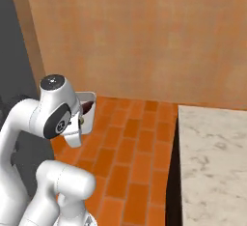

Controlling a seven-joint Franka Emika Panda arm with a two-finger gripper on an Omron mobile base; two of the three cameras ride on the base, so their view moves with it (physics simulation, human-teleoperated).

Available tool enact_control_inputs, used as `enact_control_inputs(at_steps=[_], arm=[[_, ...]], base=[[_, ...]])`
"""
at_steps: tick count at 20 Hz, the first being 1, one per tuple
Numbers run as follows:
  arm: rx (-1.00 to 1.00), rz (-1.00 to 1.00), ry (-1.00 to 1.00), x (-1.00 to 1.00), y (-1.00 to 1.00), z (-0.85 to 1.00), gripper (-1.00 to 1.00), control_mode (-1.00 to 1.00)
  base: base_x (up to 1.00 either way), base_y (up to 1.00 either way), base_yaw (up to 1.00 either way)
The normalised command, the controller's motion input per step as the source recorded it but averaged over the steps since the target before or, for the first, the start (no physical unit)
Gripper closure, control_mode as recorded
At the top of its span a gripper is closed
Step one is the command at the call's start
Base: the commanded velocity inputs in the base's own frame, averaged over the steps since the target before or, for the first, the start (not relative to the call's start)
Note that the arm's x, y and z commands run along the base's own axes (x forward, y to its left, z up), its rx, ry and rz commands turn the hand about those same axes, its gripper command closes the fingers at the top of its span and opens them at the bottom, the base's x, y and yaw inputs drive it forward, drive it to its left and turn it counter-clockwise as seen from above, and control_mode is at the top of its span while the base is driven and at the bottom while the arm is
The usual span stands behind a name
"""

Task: Take the meat container that has the fish and place it on the second highest rack of the freezer. Then take the vegetable container that has the potatos and place it on the highest rack of the freezer.

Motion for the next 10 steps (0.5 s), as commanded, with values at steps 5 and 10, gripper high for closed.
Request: enact_control_inputs(at_steps=[5,10], arm=[[0.00,0.00,0.00,0.00,0.00,0.00,1.00,1.00],[0.00,0.00,0.00,0.00,0.00,0.00,1.00,1.00]], base=[[1.00,-0.51,0.36],[1.00,-0.16,0.54]])
